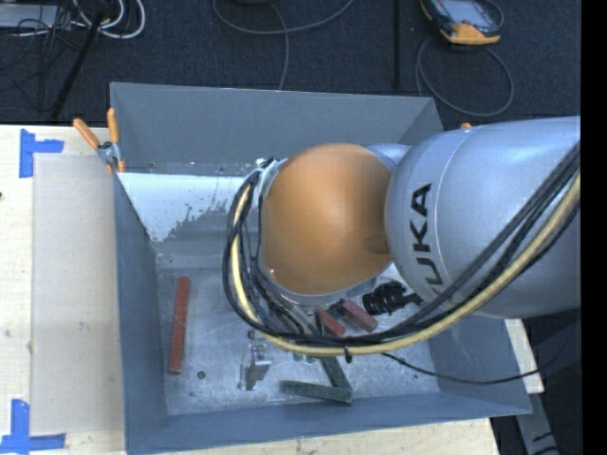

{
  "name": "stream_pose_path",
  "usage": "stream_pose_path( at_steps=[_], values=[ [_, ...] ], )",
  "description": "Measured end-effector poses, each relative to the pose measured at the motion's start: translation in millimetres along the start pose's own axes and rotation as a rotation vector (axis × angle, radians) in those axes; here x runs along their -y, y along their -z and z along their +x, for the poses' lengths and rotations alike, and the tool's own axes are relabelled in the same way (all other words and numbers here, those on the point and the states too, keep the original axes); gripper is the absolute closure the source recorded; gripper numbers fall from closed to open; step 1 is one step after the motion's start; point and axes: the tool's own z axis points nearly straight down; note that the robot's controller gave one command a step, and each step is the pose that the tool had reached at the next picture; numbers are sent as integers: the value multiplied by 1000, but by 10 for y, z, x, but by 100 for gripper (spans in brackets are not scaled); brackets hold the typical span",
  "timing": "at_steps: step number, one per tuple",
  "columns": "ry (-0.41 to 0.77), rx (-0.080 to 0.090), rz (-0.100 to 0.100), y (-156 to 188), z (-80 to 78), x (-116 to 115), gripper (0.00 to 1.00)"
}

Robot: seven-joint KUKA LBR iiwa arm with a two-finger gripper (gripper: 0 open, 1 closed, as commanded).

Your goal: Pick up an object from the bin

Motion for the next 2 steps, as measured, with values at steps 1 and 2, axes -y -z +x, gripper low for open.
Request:
stream_pose_path(
  at_steps=[1,2],
  values=[
    [-3,8,-2,41,-18,10,0],
    [-57,9,-4,-110,-143,369,0]
  ],
)
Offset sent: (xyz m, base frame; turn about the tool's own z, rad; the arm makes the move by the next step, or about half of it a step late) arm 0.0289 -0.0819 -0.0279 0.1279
